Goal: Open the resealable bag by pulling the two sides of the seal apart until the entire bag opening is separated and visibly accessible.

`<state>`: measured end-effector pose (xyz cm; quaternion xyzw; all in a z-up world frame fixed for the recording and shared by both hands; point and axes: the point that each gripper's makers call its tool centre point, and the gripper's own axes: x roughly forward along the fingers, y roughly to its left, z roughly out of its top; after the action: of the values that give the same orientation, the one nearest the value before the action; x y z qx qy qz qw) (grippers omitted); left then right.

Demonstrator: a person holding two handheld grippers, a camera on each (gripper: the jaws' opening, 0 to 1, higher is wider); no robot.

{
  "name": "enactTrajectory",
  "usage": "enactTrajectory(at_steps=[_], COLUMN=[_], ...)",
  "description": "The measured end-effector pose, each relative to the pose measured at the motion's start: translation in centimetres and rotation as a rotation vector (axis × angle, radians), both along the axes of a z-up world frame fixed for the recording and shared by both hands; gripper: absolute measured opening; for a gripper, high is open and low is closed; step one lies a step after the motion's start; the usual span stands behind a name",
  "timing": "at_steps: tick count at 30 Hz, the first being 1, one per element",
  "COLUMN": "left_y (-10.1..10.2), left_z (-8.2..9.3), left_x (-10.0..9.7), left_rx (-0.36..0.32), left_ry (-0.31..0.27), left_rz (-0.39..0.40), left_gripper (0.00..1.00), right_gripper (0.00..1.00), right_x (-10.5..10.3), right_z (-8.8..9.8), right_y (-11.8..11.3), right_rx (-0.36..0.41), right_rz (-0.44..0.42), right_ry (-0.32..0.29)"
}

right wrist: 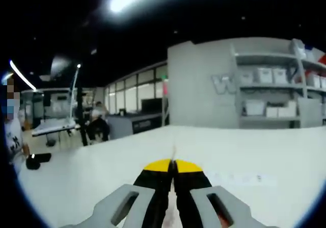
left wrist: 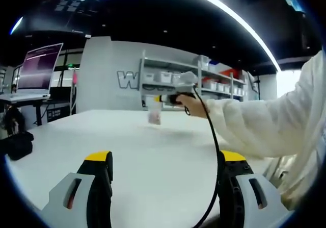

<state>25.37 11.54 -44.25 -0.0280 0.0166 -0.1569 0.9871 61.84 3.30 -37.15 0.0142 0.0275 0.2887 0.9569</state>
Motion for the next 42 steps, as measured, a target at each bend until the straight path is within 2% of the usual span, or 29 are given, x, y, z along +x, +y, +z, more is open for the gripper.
enactTrajectory(at_steps=[12, 18, 24, 37, 42], left_y=[-0.1, -0.2, -0.2, -0.6, -0.8], left_z=[0.1, 0.1, 0.3, 0.6, 0.6], left_x=[-0.1, -0.2, -0.3, -0.5, -0.4], left_rx=[0.008, 0.012, 0.014, 0.022, 0.028], left_ry=[-0.002, -0.002, -0.007, -0.011, -0.007], left_rz=[0.0, -0.002, -0.003, -0.011, -0.014], left_gripper=[0.84, 0.84, 0.84, 0.84, 0.84], right_gripper=[0.0, 0.0, 0.0, 0.0, 0.0], right_x=[-0.4, -0.9, -0.9, -2.1, -2.8], right_z=[0.9, 1.3, 1.5, 1.8, 2.3], right_y=[-0.2, -0.2, -1.1, -2.4, -2.4], right_rx=[0.019, 0.123, 0.138, 0.124, 0.062], right_rz=[0.01, 0.028, 0.017, 0.043, 0.064], right_ry=[-0.017, 0.028, 0.029, 0.016, -0.027])
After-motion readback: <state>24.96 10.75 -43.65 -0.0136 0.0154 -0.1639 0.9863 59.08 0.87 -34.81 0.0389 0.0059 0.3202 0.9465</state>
